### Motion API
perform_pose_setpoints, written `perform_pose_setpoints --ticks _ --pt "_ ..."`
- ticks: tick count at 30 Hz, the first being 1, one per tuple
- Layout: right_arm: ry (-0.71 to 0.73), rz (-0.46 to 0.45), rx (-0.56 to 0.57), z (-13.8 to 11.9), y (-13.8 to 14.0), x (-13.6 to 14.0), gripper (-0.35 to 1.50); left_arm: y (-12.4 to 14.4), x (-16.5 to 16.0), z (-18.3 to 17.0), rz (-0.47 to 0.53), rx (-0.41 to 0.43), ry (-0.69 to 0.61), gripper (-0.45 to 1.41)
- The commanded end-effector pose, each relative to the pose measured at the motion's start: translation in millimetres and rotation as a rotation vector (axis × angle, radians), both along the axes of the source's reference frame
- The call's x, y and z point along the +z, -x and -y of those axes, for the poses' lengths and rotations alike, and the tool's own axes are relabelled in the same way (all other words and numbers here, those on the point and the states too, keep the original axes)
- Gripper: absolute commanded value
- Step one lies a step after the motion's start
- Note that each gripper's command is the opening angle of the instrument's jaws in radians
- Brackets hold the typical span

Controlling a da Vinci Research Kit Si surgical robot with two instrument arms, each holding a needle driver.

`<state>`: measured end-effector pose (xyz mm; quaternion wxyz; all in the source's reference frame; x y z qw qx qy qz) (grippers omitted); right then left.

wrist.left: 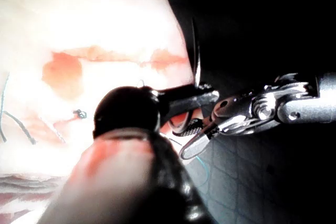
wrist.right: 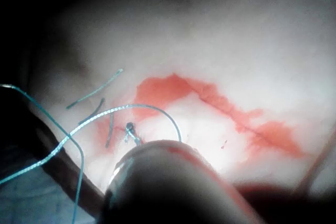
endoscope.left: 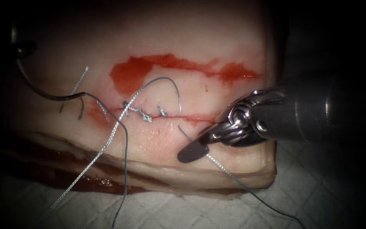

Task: Wound Closure
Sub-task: Pull the thread all the way through the tissue, leaving a short tail on the top side of the wound

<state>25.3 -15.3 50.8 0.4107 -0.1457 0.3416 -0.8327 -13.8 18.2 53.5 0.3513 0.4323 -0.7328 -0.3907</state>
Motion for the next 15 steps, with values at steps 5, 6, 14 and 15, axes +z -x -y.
perform_pose_setpoints --ticks 5,6,14,15 --pt "-0.005 0.126 -0.005 -0.2 -0.8 1.0 -0.35 0.7 0.4 0.0 0.001 -0.001 0.001 -0.45" --pt "0.000 0.137 -0.010 0.0 -0.8 1.2 -0.35 0.7 0.4 0.0 0.001 -0.001 0.001 -0.45" --pt "0.009 0.166 -0.034 0.6 -0.1 2.0 -0.35 0.7 0.3 0.0 0.002 -0.001 0.001 -0.45" --pt "0.001 0.168 -0.031 0.4 0.6 1.7 -0.35 0.7 0.3 0.0 0.002 0.000 0.001 -0.45"
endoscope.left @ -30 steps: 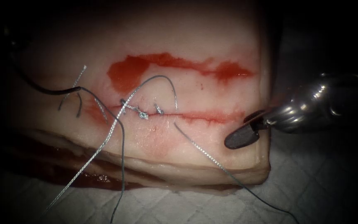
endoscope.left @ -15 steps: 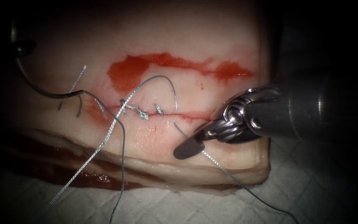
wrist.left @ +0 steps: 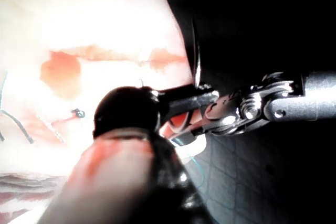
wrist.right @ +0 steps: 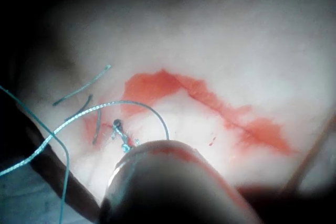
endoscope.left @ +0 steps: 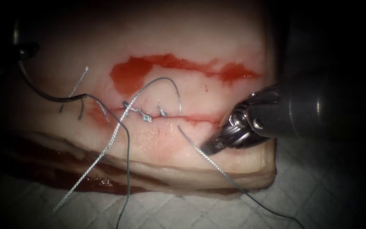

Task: Wound Closure
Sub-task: Pull the thread all the way through the tissue, leaving a short tail on the top side of the wound

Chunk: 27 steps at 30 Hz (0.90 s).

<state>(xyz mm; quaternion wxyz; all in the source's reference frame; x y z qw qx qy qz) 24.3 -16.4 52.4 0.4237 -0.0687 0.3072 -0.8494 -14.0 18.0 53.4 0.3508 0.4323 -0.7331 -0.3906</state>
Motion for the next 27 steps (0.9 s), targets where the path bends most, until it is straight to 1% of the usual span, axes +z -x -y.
perform_pose_setpoints --ticks 1,4,6,7,9,10,12,14,17,18,19,20,24,27 --pt "-0.001 0.007 0.002 -1.0 0.3 -0.2 -0.35 0.5 0.4 -0.1 0.001 0.000 0.001 -0.45" --pt "0.034 0.053 0.001 -2.0 2.2 -0.7 -0.35 0.5 0.4 -0.1 0.001 0.001 0.000 -0.45" --pt "0.058 0.068 0.015 -3.0 3.1 -0.8 -0.35 0.5 0.4 -0.1 0.001 0.001 0.000 -0.45" --pt "0.078 0.069 0.035 -3.7 3.3 -0.8 -0.30 0.5 0.4 -0.1 0.001 0.001 0.000 -0.45" --pt "0.089 0.070 0.045 -4.2 3.6 -0.8 0.05 0.5 0.4 -0.1 0.001 0.001 0.000 -0.45" --pt "0.089 0.069 0.045 -4.2 3.7 -0.7 0.19 0.5 0.4 -0.1 0.001 0.001 0.000 -0.45" --pt "0.092 0.070 0.046 -3.8 3.5 -0.7 0.32 0.5 0.4 -0.1 0.001 0.001 0.000 -0.45" --pt "0.100 0.049 0.025 -3.3 2.9 -0.7 0.46 0.5 0.4 -0.1 0.001 0.001 0.000 -0.45" --pt "0.061 -0.008 0.010 -2.7 1.5 -0.9 0.61 0.5 0.4 -0.1 0.001 0.001 0.000 -0.45" --pt "0.008 -0.054 0.002 -2.2 0.7 -1.0 0.62 0.5 0.4 -0.1 0.001 0.001 0.000 -0.45" --pt "-0.004 -0.078 0.001 -1.9 0.1 -1.0 0.86 0.5 0.4 -0.1 0.002 0.001 0.000 -0.45" --pt "-0.009 -0.097 -0.009 -1.6 -0.3 -1.0 0.99 0.5 0.4 -0.1 0.001 0.001 0.000 -0.45" --pt "-0.021 -0.129 -0.016 -0.4 -2.3 -0.9 1.06 0.5 0.4 -0.1 0.002 0.001 0.000 -0.45" --pt "-0.013 -0.135 -0.025 -0.2 -2.6 -0.6 0.94 0.5 0.4 -0.1 0.002 0.001 0.000 -0.45"
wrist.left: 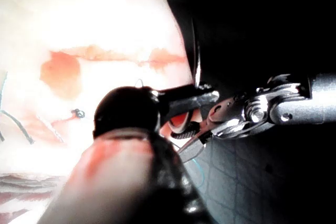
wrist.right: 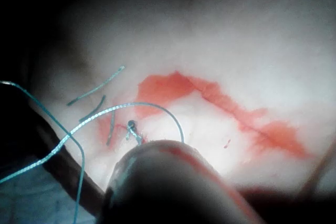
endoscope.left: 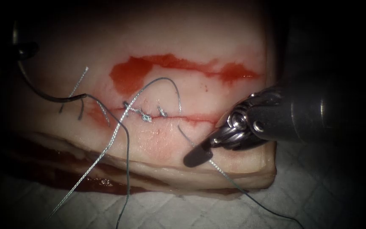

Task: Wound Closure
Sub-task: Pull the thread all the way through the tissue, leaving a short tail on the top side of the wound

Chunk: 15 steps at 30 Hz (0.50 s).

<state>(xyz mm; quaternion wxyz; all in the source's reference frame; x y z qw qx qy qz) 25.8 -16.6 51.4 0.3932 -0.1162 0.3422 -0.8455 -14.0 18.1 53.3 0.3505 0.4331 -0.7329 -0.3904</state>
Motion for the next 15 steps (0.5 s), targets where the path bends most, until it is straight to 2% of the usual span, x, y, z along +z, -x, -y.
perform_pose_setpoints --ticks 1,7,11,12,14,15 --pt "0.006 -0.004 0.000 -0.3 -1.1 0.5 0.93 0.6 0.5 -0.1 0.001 0.000 0.001 -0.45" --pt "0.041 -0.025 -0.032 -0.4 -1.5 1.3 0.96 0.6 0.3 -0.1 0.001 0.000 0.000 -0.45" --pt "0.045 -0.026 -0.030 -0.5 -1.4 1.6 0.81 0.6 0.2 0.0 0.001 0.000 -0.001 -0.45" --pt "0.046 -0.026 -0.031 -0.5 -1.4 1.7 0.69 0.6 0.2 0.0 0.001 0.000 -0.001 -0.45" --pt "0.047 -0.025 -0.034 -0.4 -1.3 1.7 0.29 0.7 0.1 0.0 0.002 0.000 -0.001 -0.45" --pt "0.038 -0.017 -0.023 -0.4 -1.2 1.8 -0.27 0.7 0.1 0.0 0.002 0.000 -0.001 -0.45"
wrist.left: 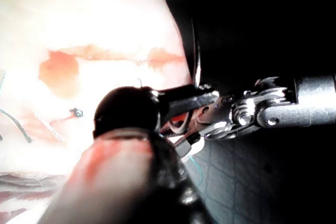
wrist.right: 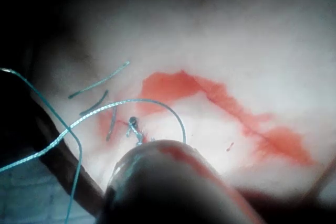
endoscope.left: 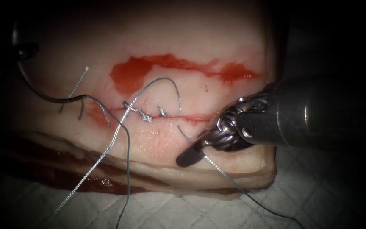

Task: Wound Closure
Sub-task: Pull the thread all the way through the tissue, leaving a short tail on the top side of the wound

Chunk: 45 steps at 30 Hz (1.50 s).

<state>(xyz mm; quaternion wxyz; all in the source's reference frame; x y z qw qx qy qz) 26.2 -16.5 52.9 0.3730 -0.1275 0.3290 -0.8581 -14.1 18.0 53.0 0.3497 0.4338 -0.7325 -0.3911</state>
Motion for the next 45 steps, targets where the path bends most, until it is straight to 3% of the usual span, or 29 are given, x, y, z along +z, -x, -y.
perform_pose_setpoints --ticks 1,10,14,28,37,45 --pt "-0.021 0.016 0.030 -0.2 -0.7 0.3 -0.35 0.6 0.4 -0.1 0.001 0.000 0.001 -0.45" --pt "-0.036 0.031 0.015 -0.2 0.3 -0.1 -0.35 0.6 0.4 0.0 0.002 0.000 0.001 -0.45" --pt "-0.011 0.064 0.019 -0.9 2.1 -0.6 -0.35 0.6 0.4 0.0 0.002 0.001 0.001 -0.45" --pt "0.035 0.316 0.081 -3.6 15.6 1.7 -0.35 0.6 0.4 0.0 0.002 0.001 0.001 -0.45" --pt "0.054 0.353 0.154 -1.4 22.5 3.4 -0.35 0.8 0.5 0.1 0.001 0.005 -0.001 -0.45" --pt "0.014 0.433 0.131 -0.3 27.9 5.2 -0.35 0.9 0.5 0.1 0.000 0.008 -0.001 -0.45"
